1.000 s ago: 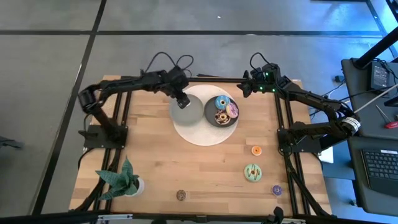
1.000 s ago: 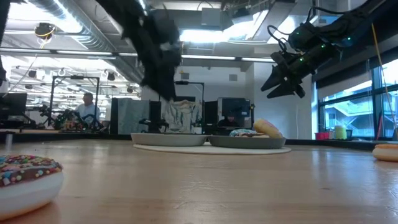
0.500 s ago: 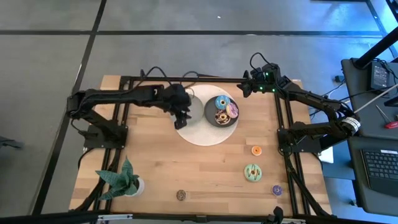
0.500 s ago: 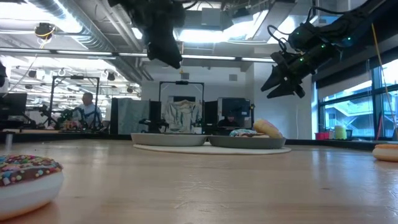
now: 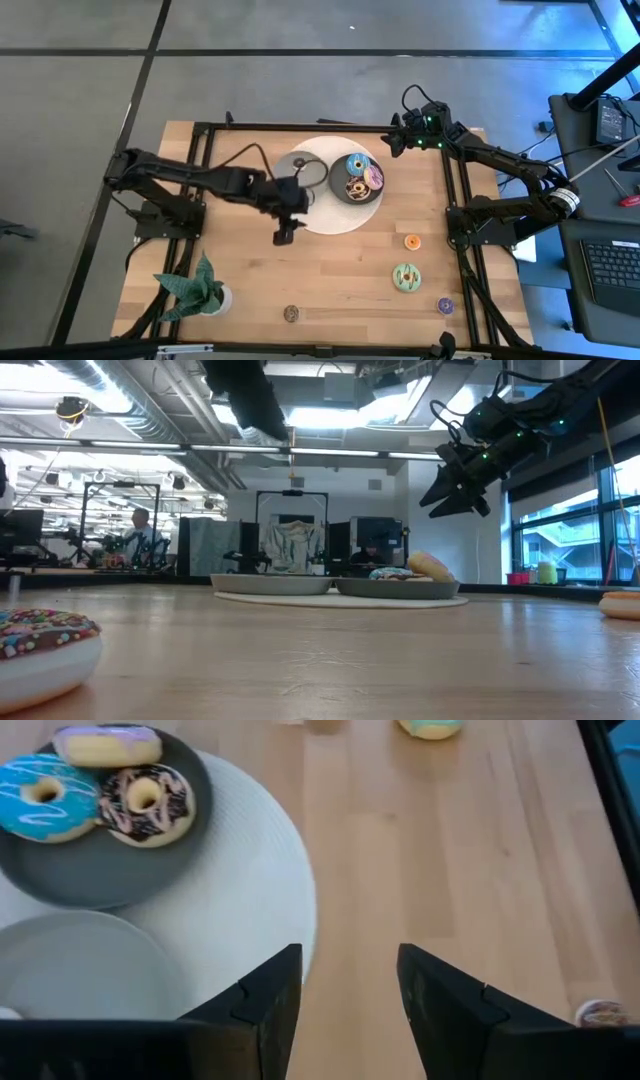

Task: Pick & Place donuts
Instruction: Put the small brown donut on the gray plate

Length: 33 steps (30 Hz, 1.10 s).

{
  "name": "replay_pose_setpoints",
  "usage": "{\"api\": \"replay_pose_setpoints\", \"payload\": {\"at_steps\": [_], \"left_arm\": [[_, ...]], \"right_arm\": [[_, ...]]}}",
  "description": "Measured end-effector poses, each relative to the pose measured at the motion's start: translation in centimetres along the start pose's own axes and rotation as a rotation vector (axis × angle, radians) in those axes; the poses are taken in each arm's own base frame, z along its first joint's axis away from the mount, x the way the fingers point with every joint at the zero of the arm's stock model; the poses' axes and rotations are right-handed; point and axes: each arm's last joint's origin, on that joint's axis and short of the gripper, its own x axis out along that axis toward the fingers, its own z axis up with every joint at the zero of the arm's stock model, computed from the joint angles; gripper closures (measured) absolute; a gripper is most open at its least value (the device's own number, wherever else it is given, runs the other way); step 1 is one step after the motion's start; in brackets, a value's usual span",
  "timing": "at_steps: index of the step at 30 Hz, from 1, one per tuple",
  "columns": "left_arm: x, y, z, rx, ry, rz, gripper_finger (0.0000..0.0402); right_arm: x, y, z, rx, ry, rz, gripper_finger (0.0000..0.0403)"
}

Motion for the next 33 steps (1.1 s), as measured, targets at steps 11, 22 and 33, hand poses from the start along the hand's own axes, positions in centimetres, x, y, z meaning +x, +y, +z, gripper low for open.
{"api": "replay_pose_setpoints", "payload": {"at_steps": [11, 22, 33], "left_arm": [[0.2, -6.8, -1.4, 0.101, 0.028, -0.106, 0.0238], [7.5, -13.5, -4.8, 0.187, 0.14, -0.125, 0.0239], [10.6, -16.8, -6.6, 0.145, 0.153, -0.244, 0.0239]], "right_arm": [[0.0, 0.0, 0.0, -0.002, 0.0, -0.001, 0.0203], [0.0, 0.0, -0.1, 0.043, 0.007, -0.004, 0.0203], [0.0, -0.1, -0.4, 0.061, 0.04, -0.025, 0.0203]]}}
